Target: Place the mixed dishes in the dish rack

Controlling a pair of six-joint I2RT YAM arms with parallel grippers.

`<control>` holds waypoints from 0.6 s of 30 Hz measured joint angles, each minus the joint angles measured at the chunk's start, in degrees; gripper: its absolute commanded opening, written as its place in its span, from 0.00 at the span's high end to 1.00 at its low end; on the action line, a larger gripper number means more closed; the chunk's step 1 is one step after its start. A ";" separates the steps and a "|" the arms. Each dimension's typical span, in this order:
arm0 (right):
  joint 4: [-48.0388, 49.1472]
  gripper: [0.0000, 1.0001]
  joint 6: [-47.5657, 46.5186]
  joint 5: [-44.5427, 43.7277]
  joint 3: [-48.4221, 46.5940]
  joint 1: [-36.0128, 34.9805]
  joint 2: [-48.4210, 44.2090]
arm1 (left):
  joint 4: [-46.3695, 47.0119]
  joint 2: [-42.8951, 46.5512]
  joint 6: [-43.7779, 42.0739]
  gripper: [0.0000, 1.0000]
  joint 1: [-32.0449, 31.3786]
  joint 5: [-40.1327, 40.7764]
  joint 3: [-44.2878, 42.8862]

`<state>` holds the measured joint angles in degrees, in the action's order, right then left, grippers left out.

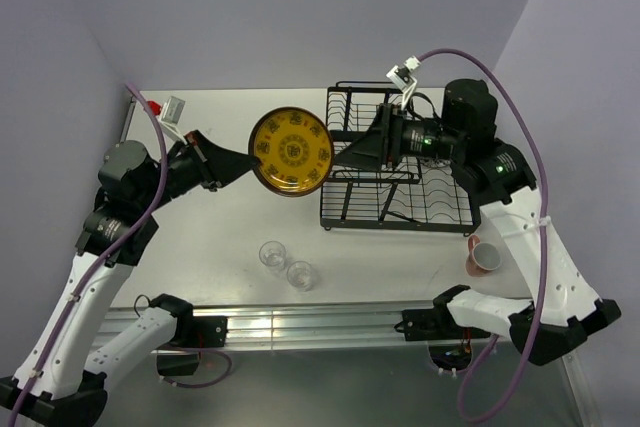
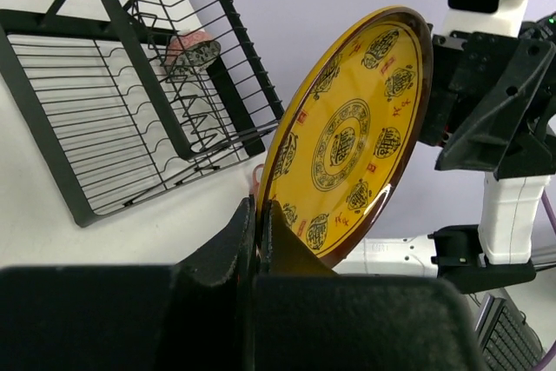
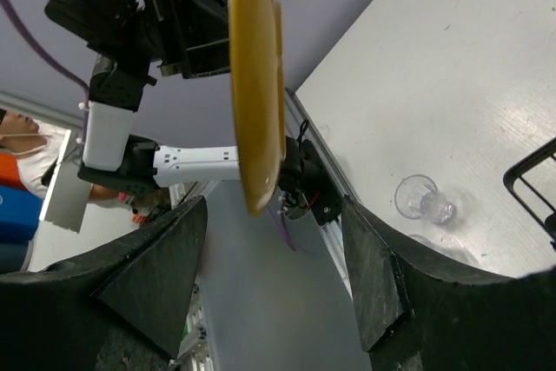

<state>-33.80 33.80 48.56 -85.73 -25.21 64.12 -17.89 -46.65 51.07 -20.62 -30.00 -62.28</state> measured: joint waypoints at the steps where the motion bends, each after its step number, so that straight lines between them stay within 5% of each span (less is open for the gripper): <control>1: 0.28 0.31 0.00 -0.37 -0.44 -0.61 0.94 | 0.02 -0.17 -0.07 1.00 -0.42 0.22 -0.13; 7: 1.53 0.43 -0.48 -1.57 -2.97 -2.43 5.55 | 0.13 -0.33 -0.42 1.00 -1.60 0.92 -0.55; 13: 3.26 0.72 -0.68 -1.49 -3.43 -3.06 6.78 | 0.22 -1.20 -0.83 1.00 -2.10 0.76 -0.81; 15: 4.15 0.95 -0.90 -1.27 -3.43 -3.06 6.75 | 0.52 -1.97 -0.92 1.00 -2.27 0.44 -0.96; 18: 3.08 1.00 -2.38 -4.83 -3.17 -2.29 6.86 | 1.64 -3.26 -0.94 0.93 -2.34 -0.72 -2.67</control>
<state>-30.72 31.42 43.72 -88.90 -27.51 70.98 -16.25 -49.91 50.13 -22.96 -30.72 -64.95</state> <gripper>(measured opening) 0.053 0.037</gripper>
